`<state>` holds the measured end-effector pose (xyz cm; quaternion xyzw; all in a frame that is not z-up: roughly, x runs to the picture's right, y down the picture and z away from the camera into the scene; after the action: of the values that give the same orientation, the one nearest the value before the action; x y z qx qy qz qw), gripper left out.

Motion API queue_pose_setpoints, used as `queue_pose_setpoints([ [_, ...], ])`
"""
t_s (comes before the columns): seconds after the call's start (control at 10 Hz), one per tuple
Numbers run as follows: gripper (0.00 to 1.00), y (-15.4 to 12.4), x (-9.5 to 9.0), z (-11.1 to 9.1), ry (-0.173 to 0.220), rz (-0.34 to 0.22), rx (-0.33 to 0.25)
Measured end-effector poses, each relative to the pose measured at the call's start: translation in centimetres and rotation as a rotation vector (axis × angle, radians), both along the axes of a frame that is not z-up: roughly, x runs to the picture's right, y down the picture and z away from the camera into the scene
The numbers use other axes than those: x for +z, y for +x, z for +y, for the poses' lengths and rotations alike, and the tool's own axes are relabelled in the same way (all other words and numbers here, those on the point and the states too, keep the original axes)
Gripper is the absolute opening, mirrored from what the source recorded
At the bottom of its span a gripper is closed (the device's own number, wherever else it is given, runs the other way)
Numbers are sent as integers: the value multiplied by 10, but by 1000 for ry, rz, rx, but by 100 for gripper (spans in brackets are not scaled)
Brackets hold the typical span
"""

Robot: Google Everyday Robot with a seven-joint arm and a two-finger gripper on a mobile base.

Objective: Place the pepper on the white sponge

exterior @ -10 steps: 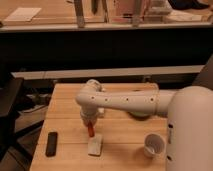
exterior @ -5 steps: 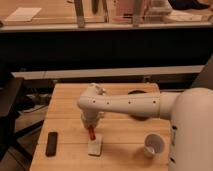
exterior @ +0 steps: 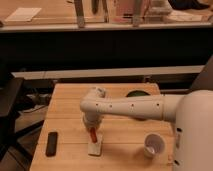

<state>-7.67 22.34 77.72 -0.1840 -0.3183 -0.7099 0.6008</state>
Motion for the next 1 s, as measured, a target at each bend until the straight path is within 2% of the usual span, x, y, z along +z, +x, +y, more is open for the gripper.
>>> queue_pose_setpoints([
  [0.7, 1, 2, -1, 5, 1, -19, -10],
  [1.0, 7, 1, -2, 7, 1, -26, -15],
])
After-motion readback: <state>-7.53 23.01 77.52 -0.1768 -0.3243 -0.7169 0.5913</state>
